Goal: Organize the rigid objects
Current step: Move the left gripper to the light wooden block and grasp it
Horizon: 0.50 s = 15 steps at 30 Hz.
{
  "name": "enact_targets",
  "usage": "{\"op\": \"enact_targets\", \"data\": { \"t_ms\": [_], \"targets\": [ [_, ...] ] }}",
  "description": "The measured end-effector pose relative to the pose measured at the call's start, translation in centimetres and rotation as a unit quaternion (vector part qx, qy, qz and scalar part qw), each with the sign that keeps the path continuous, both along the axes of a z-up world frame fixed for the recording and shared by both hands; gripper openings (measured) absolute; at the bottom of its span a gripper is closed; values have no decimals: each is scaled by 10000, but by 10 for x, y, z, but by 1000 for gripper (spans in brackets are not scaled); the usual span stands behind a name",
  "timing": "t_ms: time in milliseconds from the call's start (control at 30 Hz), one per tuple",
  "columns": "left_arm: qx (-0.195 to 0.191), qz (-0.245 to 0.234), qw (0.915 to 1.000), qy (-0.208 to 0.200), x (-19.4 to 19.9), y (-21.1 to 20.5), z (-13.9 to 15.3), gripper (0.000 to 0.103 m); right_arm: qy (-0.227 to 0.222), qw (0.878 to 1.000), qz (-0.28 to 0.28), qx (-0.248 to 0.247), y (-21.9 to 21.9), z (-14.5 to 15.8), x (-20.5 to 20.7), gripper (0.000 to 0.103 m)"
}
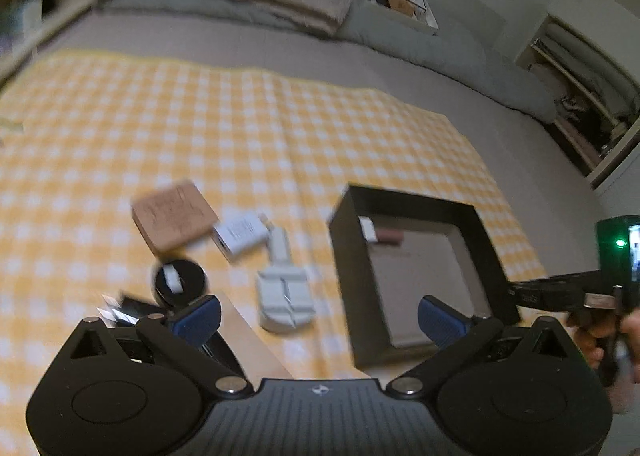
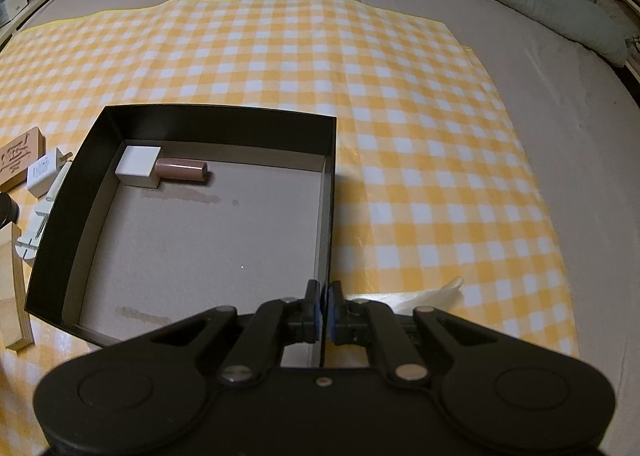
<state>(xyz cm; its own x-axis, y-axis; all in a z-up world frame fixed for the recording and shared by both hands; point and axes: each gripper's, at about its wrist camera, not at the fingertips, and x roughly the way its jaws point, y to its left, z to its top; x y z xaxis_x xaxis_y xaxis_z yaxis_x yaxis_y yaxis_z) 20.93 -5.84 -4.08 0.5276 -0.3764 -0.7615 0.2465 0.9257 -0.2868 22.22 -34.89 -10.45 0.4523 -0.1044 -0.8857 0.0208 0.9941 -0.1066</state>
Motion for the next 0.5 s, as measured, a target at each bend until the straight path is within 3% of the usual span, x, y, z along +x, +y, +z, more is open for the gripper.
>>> {"op": "enact_targets", "data": {
  "t_ms": [133, 367, 500],
  "targets": [
    [-419, 55, 9985, 334, -11, -3, -13, 103, 41, 10000, -14, 63, 0, 0, 1, 5],
    [-659, 169, 9955, 652, -18, -19, -39, 103, 41, 9999, -33, 146, -3, -1, 1, 5],
    [-469, 366, 9962, 631, -13, -21, -55, 103, 43, 9998, -41, 189, -4, 0, 1, 5]
  ]
}}
